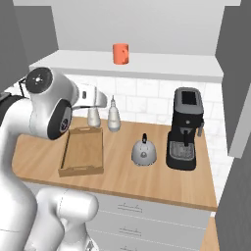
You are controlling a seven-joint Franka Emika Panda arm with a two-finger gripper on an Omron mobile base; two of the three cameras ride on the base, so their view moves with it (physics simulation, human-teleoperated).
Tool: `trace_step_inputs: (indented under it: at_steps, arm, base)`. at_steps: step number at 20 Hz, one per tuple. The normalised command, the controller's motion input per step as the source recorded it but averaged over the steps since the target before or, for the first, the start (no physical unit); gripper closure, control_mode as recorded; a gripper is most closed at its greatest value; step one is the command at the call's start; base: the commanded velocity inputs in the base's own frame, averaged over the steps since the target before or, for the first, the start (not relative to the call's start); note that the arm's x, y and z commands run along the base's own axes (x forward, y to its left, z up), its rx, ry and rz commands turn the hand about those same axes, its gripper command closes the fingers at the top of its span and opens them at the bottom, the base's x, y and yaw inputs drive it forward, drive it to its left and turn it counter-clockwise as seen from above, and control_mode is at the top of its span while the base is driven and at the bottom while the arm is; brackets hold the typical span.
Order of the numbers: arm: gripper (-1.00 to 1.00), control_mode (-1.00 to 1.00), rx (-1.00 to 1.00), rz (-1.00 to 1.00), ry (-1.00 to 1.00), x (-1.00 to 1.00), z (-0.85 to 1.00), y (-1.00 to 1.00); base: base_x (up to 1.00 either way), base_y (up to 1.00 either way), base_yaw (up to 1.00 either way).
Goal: Pick the kettle from the counter and place it on the tray. Then pick the mug from the cabinet and place it on the tray. Then close the cabinet doors.
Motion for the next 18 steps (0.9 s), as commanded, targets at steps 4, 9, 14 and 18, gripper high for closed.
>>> trace_step_inputs:
  at_steps: [4, 9, 14, 18]
  arm:
    - [-1.0, -1.0, 0.0, 0.0, -0.45, 0.0, 0.94, -0.66]
    - [-1.0, -1.0, 0.0, 0.05, -0.31, 0.25, 0.95, -0.55]
    - [-1.0, -1.0, 0.0, 0.01, -0.05, 0.1, 0.17, -0.11]
    - [-1.0, -1.0, 0.0, 0.0, 0.0, 0.0, 0.0, 0.0]
  base:
    - [0.0, 0.0, 0.0]
    - [0.0, 0.0, 0.0]
    - [0.0, 0.0, 0.0]
    - [0.0, 0.0, 0.0]
